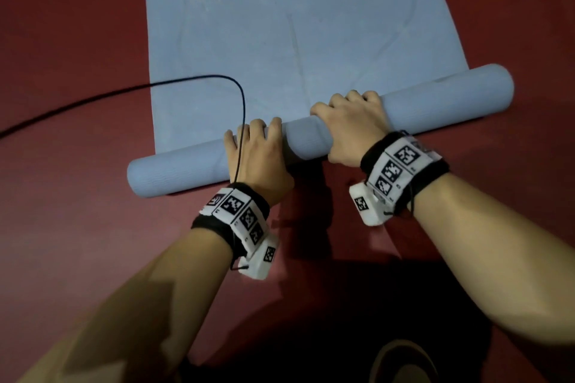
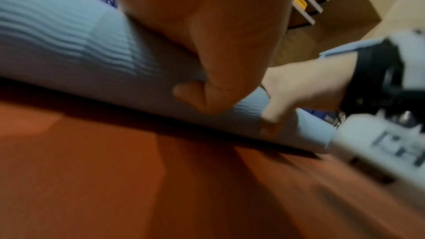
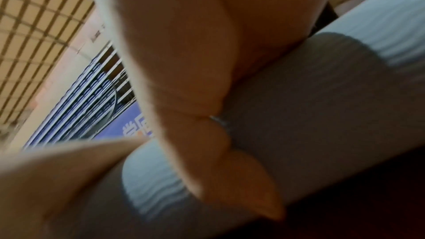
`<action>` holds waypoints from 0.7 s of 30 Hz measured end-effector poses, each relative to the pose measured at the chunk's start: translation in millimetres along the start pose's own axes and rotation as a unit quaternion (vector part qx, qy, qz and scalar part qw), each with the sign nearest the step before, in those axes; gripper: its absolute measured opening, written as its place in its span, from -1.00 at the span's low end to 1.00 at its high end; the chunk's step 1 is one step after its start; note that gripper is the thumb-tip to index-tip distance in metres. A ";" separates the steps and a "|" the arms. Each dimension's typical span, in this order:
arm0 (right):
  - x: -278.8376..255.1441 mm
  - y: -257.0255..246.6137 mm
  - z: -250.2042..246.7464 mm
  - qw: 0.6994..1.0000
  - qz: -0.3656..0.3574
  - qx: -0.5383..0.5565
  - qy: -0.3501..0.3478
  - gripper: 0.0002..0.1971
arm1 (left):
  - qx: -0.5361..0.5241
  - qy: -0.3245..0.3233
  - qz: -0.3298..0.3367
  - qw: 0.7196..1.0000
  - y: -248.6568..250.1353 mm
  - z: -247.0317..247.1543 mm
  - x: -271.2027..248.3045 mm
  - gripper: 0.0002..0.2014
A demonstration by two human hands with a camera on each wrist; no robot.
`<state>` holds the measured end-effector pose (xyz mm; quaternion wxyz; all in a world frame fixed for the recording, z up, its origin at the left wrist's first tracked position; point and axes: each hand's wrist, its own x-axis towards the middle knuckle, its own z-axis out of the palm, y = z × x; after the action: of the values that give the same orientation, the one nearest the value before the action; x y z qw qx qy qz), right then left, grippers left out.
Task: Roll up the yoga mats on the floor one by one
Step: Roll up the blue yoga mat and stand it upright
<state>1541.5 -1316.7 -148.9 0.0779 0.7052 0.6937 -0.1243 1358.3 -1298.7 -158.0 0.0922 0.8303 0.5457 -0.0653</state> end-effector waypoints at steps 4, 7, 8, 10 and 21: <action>18.7 5.3 -12.9 0.997 -0.010 0.025 -0.074 -0.34 | -0.008 -0.024 -0.001 1.000 -3.7 -7.9 16.2 -0.38; 21.5 9.5 -16.4 0.996 -0.023 0.032 -0.084 -0.32 | -0.010 -0.057 0.001 0.998 -6.3 -13.1 29.1 -0.47; 19.1 10.2 -15.3 0.997 -0.027 0.031 -0.072 -0.30 | -0.005 -0.065 0.000 0.998 -7.1 -13.6 32.5 -0.48; 10.9 9.9 -7.4 0.999 -0.024 0.011 -0.019 -0.23 | -0.003 -0.083 -0.001 0.997 -8.8 -16.0 40.3 -0.50; 30.4 11.3 -14.9 1.000 -0.004 -0.012 -0.023 -0.35 | -0.016 -0.052 -0.015 0.998 -7.7 -15.9 40.3 -0.34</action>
<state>1554.0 -1283.6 -144.0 0.1013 0.6981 0.6963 -0.1324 1367.3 -1256.1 -151.6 0.1324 0.8160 0.5536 -0.1010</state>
